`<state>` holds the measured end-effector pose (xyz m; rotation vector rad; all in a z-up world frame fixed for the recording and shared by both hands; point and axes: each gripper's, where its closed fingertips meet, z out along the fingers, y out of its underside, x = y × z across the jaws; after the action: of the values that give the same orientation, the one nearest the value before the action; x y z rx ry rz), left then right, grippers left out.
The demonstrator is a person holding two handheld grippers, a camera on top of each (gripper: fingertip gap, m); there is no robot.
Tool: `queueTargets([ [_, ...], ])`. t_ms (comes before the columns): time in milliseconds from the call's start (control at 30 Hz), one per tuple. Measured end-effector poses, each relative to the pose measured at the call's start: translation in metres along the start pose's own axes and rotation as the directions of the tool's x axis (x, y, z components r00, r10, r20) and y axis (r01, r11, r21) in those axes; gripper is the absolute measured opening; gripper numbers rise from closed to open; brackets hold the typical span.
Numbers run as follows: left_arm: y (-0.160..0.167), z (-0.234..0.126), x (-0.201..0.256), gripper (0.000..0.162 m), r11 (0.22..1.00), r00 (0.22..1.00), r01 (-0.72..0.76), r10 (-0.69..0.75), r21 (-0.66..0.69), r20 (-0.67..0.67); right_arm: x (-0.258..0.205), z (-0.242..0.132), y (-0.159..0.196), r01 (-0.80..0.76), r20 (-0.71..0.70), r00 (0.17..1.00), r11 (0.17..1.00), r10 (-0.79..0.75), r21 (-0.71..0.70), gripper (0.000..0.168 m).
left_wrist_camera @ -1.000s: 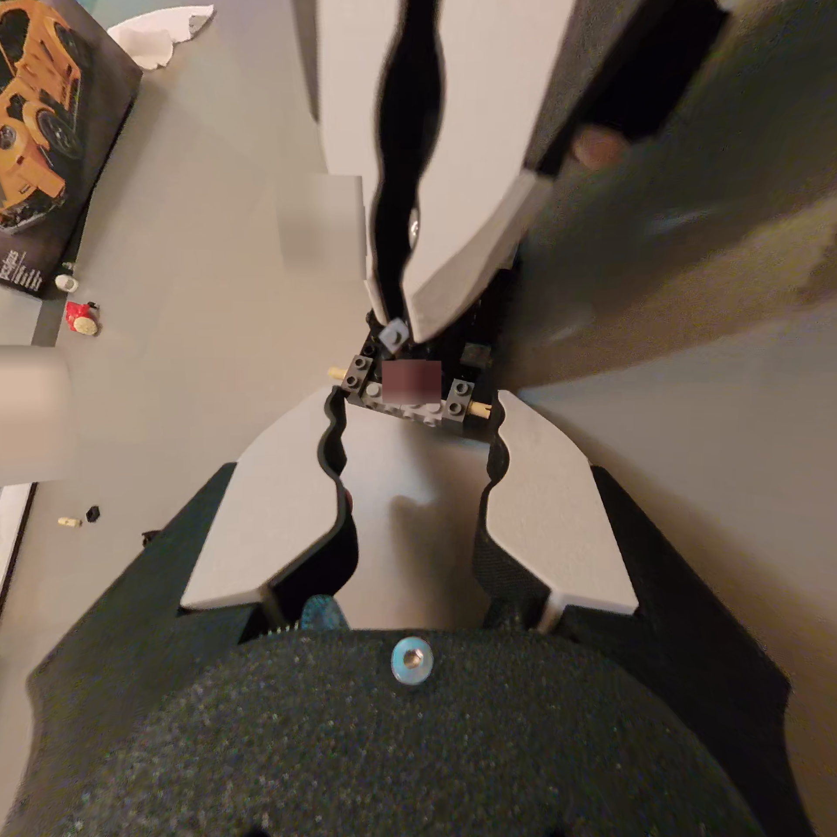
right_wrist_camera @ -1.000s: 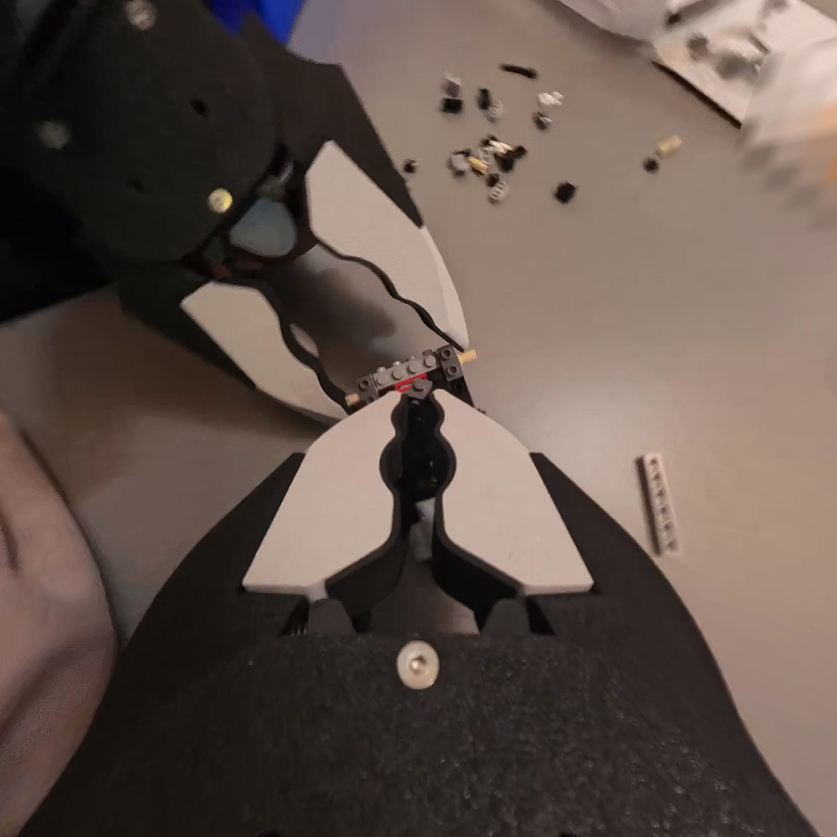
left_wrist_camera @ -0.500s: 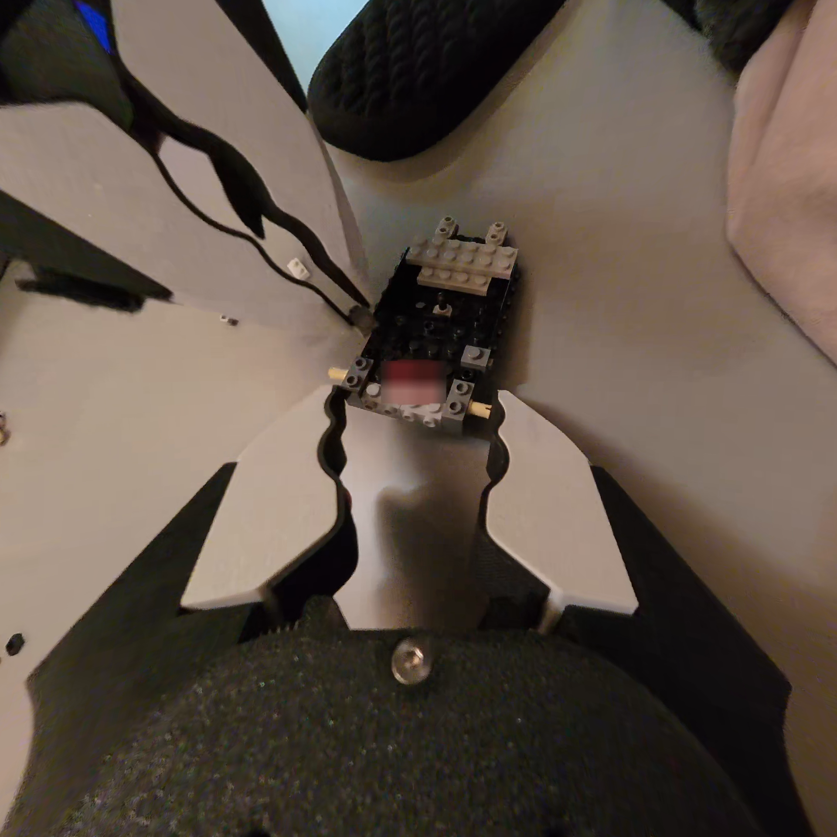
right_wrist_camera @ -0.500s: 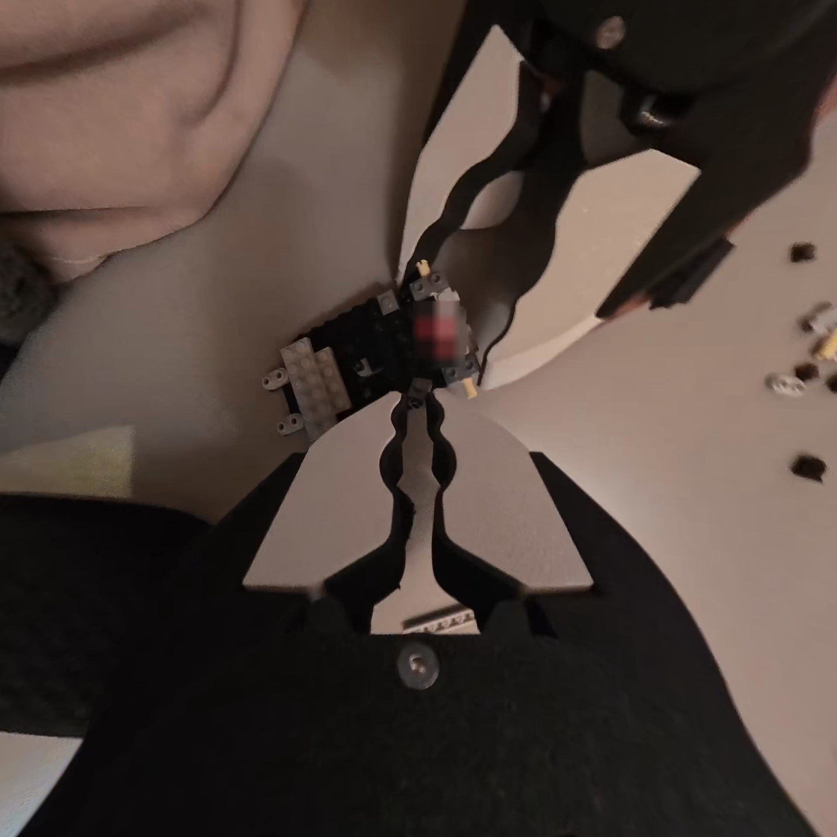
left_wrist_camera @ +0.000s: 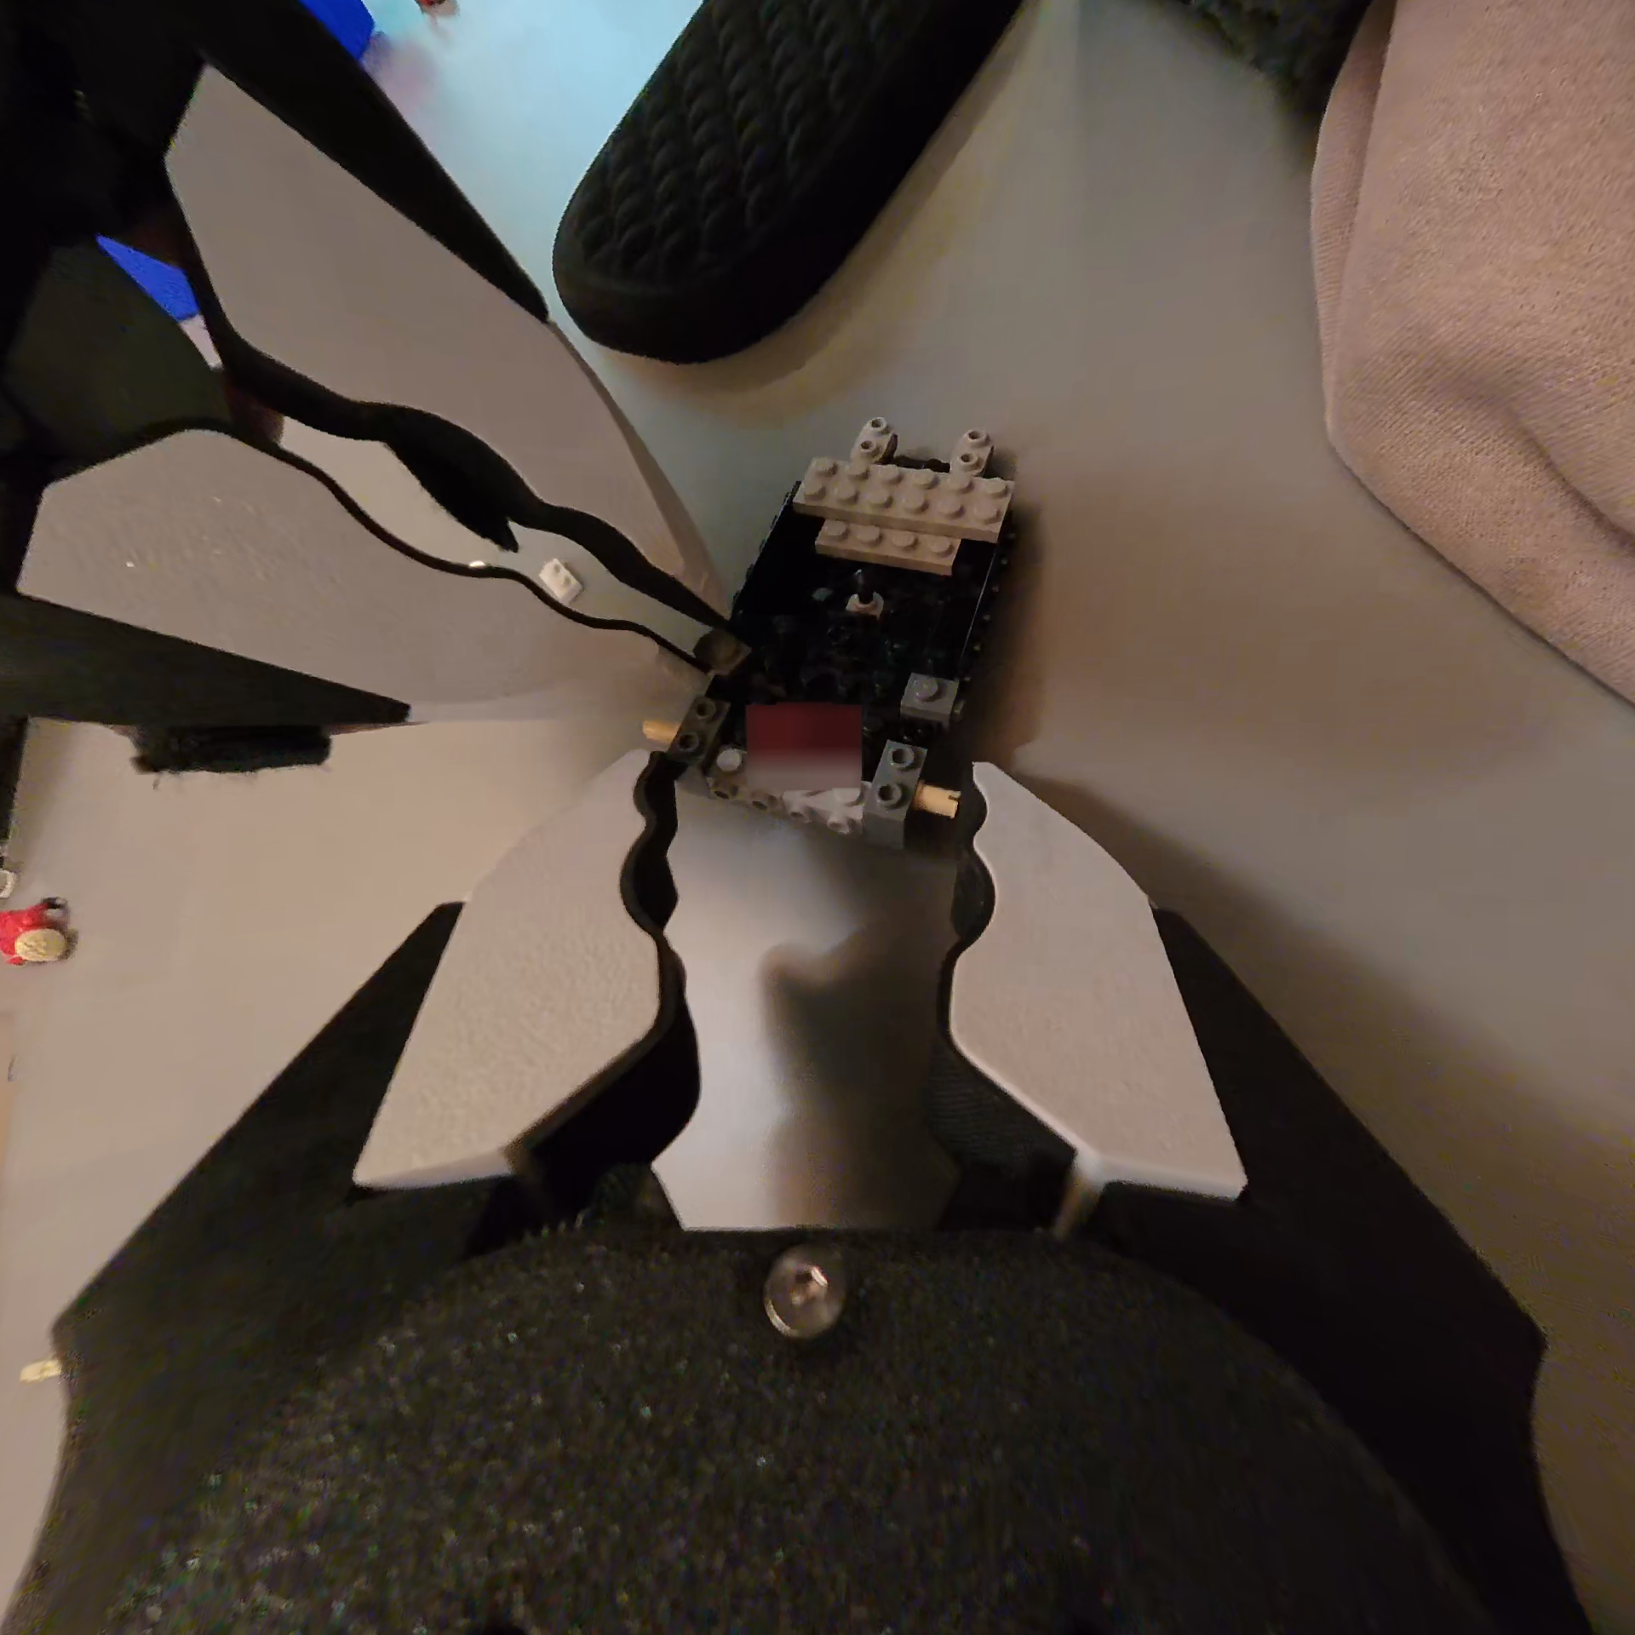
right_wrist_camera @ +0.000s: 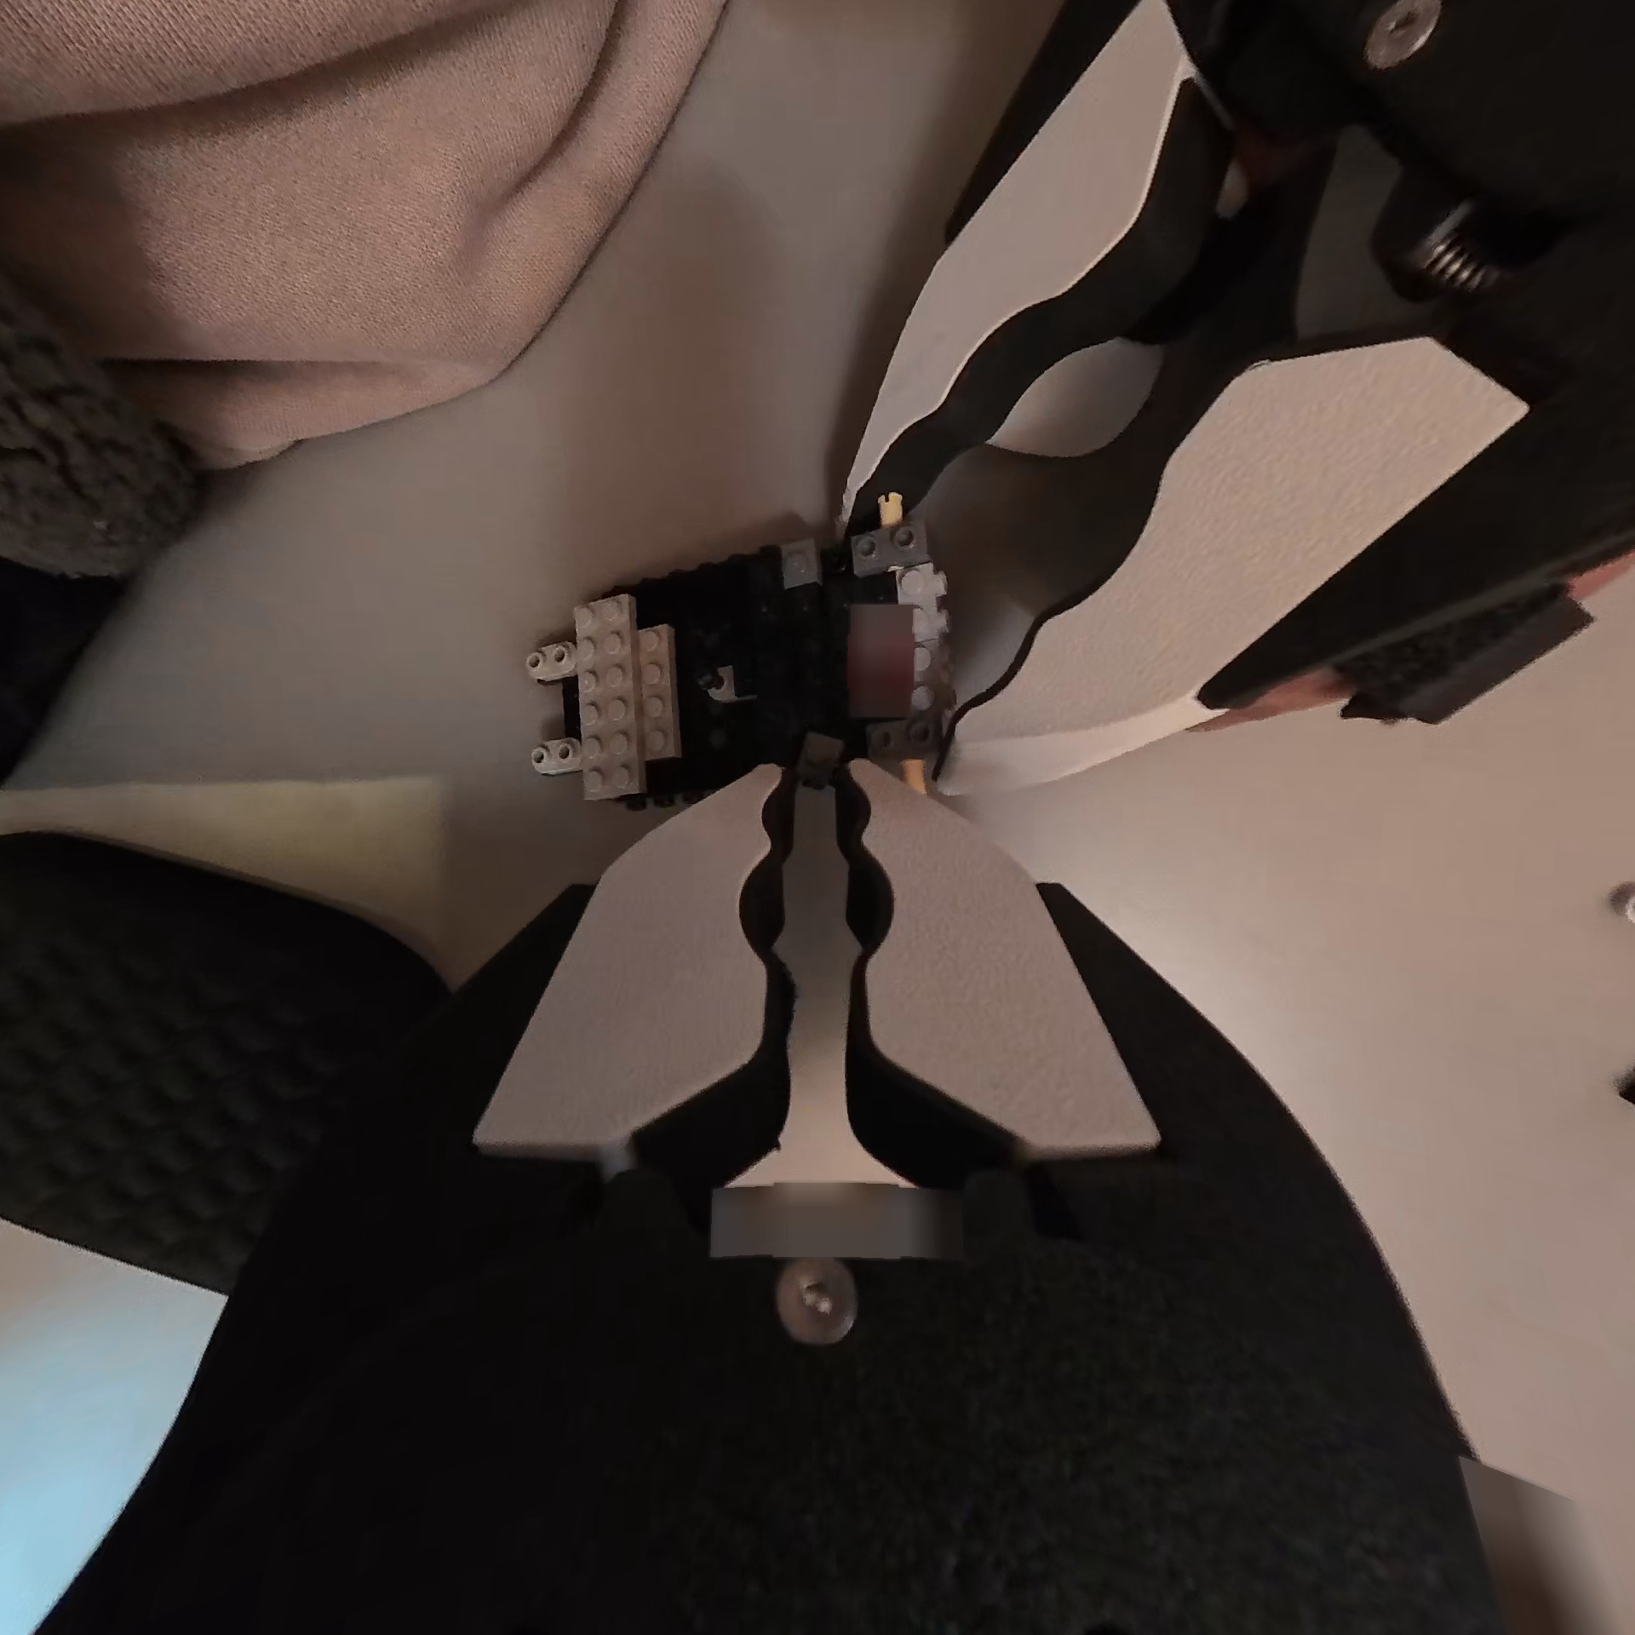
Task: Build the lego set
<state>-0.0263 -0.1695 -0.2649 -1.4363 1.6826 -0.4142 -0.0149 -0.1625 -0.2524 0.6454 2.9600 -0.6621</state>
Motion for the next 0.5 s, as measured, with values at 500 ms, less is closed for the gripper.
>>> queueTargets([
  [500,-0.0013,0.0004,-0.0053,0.060,0.995,0.993,-0.102,0.103,-0.015,0.061,-0.0035,-0.0055,-0.0008,-0.078,-0.053,0.996,0.996,0.076,-0.039,0.014],
])
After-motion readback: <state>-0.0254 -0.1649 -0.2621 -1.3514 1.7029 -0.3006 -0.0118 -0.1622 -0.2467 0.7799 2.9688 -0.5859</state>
